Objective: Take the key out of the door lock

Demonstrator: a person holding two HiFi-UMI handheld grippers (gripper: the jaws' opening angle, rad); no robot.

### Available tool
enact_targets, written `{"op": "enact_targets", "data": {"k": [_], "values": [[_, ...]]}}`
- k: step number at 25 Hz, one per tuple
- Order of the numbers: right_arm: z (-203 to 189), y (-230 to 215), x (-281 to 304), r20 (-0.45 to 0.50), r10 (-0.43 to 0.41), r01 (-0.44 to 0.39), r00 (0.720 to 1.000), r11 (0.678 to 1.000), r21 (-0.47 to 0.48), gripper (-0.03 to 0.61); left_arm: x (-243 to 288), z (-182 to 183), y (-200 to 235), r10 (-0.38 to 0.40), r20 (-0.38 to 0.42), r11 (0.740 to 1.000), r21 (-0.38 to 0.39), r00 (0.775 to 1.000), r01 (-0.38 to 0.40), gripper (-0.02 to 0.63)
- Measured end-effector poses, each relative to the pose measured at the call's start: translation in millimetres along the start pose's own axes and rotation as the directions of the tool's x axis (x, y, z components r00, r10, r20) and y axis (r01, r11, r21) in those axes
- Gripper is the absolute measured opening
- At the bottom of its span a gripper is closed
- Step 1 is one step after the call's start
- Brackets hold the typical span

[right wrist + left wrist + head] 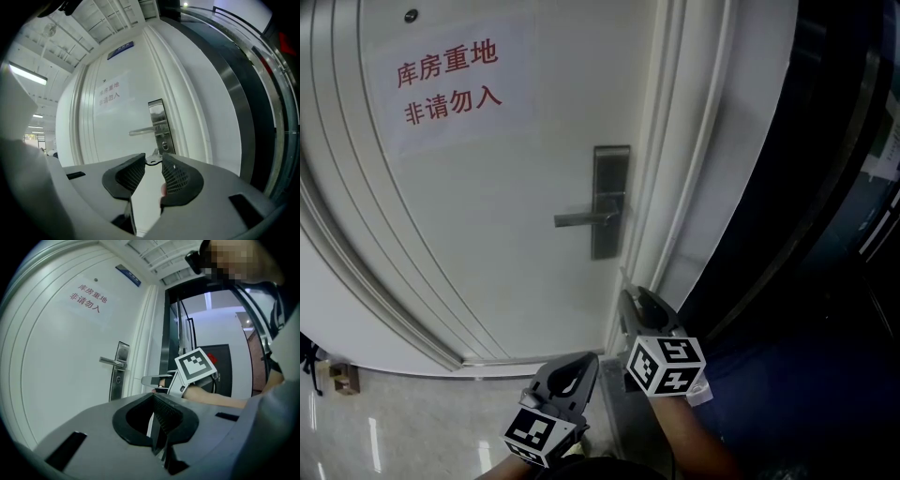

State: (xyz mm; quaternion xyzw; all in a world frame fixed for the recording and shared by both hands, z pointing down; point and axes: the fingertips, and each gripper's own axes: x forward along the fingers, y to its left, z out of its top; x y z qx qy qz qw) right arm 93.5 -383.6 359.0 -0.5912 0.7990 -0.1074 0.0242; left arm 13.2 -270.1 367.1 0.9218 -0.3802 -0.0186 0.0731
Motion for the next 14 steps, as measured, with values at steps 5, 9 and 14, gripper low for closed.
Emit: {"op": "enact_targets", "data": {"k": [5, 9, 14], "values": [[-0.6, 3.8, -8.6, 0.003, 0.018, -0.018, 1.0, 1.0, -0.003, 0.114, -2.9, 2.8, -8.8, 0.004, 0.011, 1.0, 0.006, 1.0, -0.004, 0.005], [-0.3, 7.3, -12.5, 0.002, 0.025, -0.025, 1.0, 1.0, -0.007, 0.115, -8.3, 2.9, -13.0, 0.01, 0.012, 1.0, 0.007, 1.0, -0.01, 0.005], [-0.3, 5.0, -14.9, 0.007, 0.023, -0.023, 1.0, 1.0, -0.004, 0.115, -11.8, 2.1, -16.4, 0.017, 0.014, 1.0, 0.009, 1.0, -0.017, 0.005]]}}
